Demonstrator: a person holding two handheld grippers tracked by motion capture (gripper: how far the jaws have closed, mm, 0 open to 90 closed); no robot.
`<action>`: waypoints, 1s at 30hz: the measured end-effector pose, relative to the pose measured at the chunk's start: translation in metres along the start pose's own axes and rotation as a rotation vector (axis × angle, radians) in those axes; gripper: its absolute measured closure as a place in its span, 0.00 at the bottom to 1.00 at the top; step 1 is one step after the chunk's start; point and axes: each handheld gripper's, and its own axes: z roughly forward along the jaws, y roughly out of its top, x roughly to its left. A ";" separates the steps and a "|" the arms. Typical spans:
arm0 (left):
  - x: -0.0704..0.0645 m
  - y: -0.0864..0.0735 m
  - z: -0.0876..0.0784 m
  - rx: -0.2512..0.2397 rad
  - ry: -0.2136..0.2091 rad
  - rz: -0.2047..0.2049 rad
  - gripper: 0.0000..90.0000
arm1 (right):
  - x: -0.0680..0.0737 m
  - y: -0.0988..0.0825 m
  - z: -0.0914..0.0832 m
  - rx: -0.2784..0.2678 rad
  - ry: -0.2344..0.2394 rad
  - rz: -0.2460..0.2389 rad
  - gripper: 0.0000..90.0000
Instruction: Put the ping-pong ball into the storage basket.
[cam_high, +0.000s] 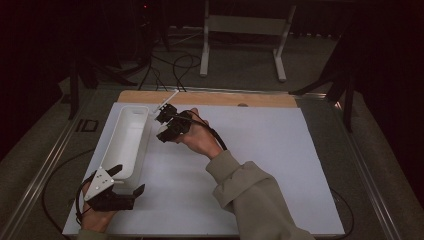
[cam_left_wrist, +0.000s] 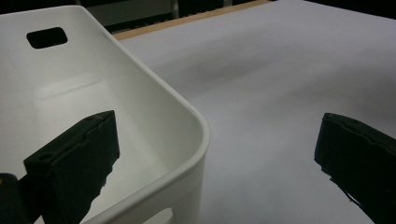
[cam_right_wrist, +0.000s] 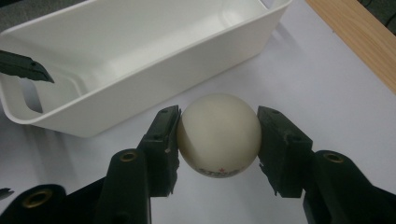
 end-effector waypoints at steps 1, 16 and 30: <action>0.000 0.000 0.000 -0.001 0.000 0.000 0.01 | 0.000 0.000 0.000 -0.001 -0.001 0.001 0.57; 0.000 0.000 0.000 -0.003 -0.001 -0.001 0.01 | 0.005 0.006 0.004 -0.028 0.010 -0.002 0.57; 0.000 0.000 -0.001 -0.004 -0.001 0.000 0.01 | 0.013 0.015 0.008 -0.034 0.015 -0.015 0.57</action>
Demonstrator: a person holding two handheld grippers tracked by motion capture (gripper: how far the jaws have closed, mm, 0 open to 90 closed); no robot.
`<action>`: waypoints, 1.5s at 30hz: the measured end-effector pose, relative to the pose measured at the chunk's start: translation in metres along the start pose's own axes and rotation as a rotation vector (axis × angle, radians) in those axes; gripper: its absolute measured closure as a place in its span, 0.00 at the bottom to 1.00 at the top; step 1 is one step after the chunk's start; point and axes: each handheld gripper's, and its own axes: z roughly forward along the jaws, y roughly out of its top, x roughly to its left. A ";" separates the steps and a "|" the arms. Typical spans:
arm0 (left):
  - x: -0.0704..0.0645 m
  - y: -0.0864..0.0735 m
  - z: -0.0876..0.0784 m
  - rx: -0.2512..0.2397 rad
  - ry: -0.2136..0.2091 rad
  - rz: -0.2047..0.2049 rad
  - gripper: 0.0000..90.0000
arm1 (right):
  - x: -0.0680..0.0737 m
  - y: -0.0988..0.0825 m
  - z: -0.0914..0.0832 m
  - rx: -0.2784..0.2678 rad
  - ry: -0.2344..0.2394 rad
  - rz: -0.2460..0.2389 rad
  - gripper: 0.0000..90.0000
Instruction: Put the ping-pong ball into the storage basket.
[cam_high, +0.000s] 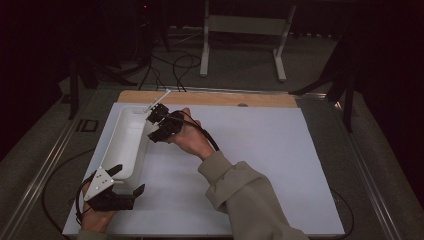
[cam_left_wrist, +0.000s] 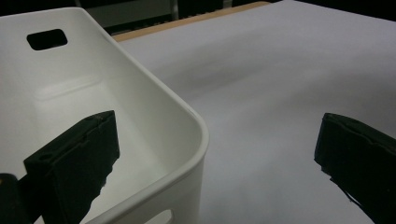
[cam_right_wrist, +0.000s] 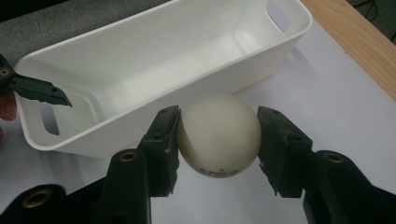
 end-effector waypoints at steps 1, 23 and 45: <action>0.000 0.000 0.000 0.000 0.000 0.000 0.01 | 0.001 0.001 0.000 -0.002 0.000 0.000 0.57; 0.000 0.000 0.000 -0.003 -0.002 -0.001 0.01 | 0.015 0.013 0.008 -0.007 0.015 -0.019 0.57; 0.001 0.000 0.000 -0.003 -0.003 -0.001 0.01 | 0.026 0.019 0.015 -0.038 0.041 -0.032 0.57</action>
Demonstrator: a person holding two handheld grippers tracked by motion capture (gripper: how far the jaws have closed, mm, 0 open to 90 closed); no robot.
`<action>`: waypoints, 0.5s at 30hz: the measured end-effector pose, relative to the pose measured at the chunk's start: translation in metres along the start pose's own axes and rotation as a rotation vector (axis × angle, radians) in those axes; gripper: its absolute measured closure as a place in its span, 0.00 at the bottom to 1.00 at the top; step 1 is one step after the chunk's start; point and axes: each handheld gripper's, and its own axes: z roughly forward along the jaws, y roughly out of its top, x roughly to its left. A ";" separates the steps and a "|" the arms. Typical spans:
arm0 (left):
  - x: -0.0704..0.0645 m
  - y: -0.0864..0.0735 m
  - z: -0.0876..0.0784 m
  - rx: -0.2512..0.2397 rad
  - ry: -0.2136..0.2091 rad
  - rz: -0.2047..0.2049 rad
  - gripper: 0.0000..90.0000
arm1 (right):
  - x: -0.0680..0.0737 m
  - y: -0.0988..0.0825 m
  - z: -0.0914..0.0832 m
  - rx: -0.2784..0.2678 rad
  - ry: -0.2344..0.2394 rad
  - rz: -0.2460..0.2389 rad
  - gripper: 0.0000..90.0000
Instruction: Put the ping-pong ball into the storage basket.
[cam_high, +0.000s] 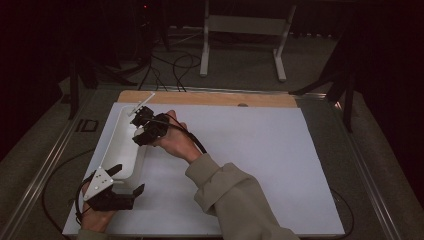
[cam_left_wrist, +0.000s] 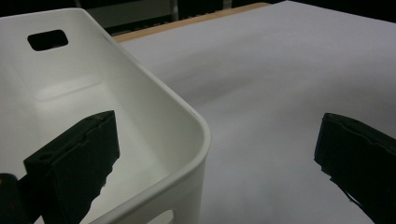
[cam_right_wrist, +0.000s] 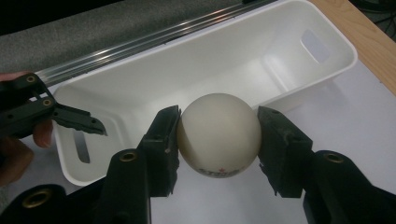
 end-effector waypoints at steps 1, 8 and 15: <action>0.000 0.000 0.000 -0.002 -0.001 -0.001 0.01 | 0.001 0.000 0.000 0.000 0.003 -0.001 0.57; 0.000 0.000 0.000 -0.001 -0.001 -0.001 0.01 | 0.003 0.002 0.000 -0.005 0.005 -0.007 0.57; 0.000 0.000 0.000 -0.003 -0.002 -0.002 0.01 | 0.006 0.004 0.001 -0.009 0.008 -0.003 0.57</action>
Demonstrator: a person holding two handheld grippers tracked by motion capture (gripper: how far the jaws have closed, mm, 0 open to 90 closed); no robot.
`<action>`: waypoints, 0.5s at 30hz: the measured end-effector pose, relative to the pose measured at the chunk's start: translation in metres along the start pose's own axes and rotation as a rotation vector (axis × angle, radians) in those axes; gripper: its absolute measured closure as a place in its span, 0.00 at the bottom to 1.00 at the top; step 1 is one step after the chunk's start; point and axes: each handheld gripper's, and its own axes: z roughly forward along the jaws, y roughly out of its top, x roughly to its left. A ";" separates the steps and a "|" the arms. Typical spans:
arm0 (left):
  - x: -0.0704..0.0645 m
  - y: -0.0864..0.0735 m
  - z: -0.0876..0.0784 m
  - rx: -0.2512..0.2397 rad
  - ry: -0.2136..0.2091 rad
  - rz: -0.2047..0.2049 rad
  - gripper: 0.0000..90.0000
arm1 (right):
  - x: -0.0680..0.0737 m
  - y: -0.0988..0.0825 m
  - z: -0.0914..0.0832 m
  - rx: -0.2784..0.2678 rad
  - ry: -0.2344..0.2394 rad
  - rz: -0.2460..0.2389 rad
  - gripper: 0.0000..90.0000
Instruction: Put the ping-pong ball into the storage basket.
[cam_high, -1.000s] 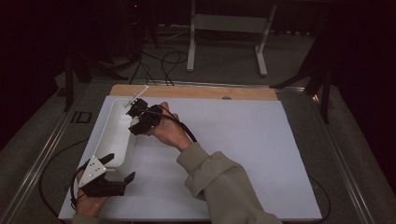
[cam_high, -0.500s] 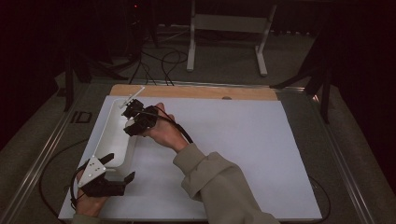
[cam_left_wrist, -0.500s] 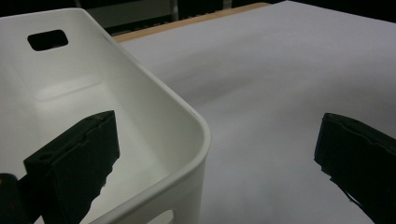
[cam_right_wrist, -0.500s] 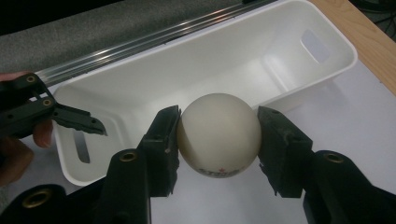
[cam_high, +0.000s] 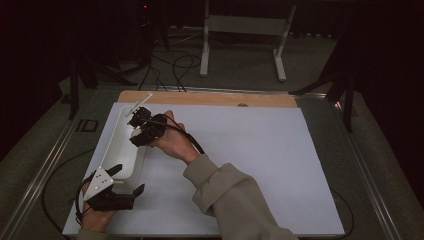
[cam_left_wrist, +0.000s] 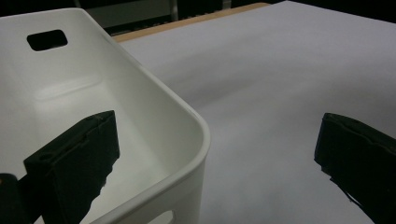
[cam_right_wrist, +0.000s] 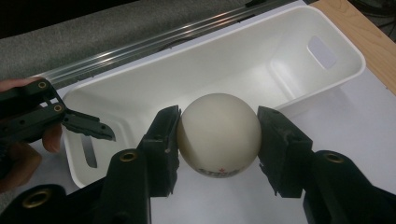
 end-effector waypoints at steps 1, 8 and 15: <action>0.000 0.000 0.000 0.000 0.000 0.000 0.01 | 0.001 0.000 0.001 -0.001 0.002 -0.004 0.57; 0.000 0.000 0.000 0.002 0.001 0.002 0.01 | 0.005 0.002 0.003 -0.008 0.014 -0.007 0.57; 0.000 0.000 0.000 0.001 0.001 0.003 0.01 | 0.008 0.004 0.003 -0.008 0.024 -0.019 0.57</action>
